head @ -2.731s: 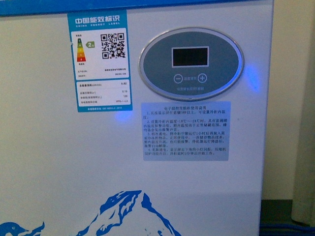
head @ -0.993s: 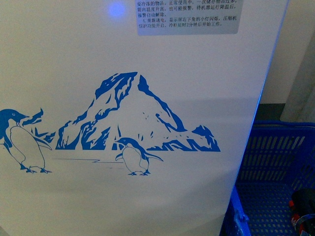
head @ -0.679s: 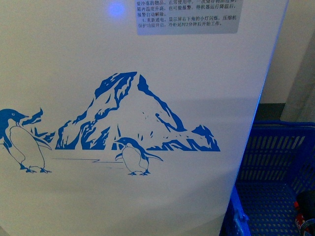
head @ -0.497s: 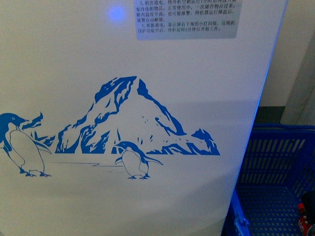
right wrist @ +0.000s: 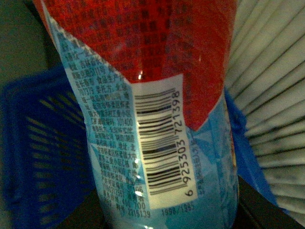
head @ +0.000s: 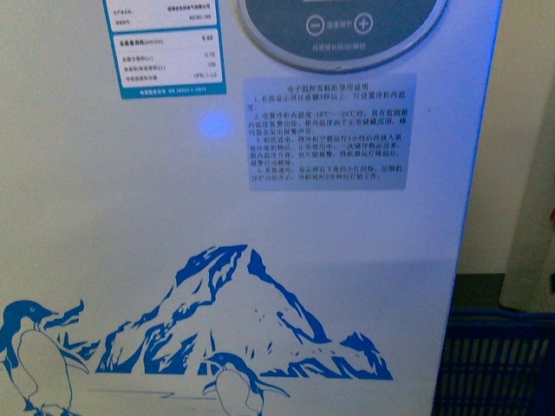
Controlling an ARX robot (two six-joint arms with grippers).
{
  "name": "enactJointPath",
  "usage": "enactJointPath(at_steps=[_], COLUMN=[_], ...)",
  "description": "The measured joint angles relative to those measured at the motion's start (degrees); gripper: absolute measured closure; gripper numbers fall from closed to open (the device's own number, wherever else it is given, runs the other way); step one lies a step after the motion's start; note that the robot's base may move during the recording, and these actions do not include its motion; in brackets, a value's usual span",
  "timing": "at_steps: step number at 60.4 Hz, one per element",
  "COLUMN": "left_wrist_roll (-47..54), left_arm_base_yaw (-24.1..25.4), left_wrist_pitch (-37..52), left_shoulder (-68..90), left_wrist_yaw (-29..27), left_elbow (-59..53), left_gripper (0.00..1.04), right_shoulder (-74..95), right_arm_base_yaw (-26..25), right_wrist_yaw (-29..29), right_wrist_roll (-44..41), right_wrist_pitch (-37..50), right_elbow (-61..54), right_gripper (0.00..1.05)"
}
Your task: Put drink in fridge
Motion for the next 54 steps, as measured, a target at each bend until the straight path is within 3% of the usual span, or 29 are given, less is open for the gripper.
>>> enactJointPath(at_steps=[19, 36, 45, 54], left_wrist_roll=[0.02, 0.02, 0.02, 0.02], left_arm_base_yaw=[0.0, 0.0, 0.0, 0.0], left_wrist_pitch=[0.0, 0.0, 0.0, 0.0], left_shoulder=[0.0, 0.0, 0.0, 0.0], left_wrist_yaw=[0.0, 0.02, 0.0, 0.0], left_elbow=[-0.02, -0.02, 0.0, -0.02], left_gripper=[0.08, 0.08, 0.08, 0.08], right_shoulder=[-40.11, -65.9, -73.9, -75.21], right_arm_base_yaw=[4.85, 18.45, 32.61, 36.76], right_wrist_yaw=[3.85, 24.09, 39.54, 45.31], right_wrist_roll=[0.96, -4.63, -9.18, -10.43], right_wrist_pitch=[-5.01, -9.53, -8.28, -4.98], right_elbow=[-10.08, -15.63, -19.12, -22.08], right_gripper=[0.62, 0.62, 0.62, 0.62])
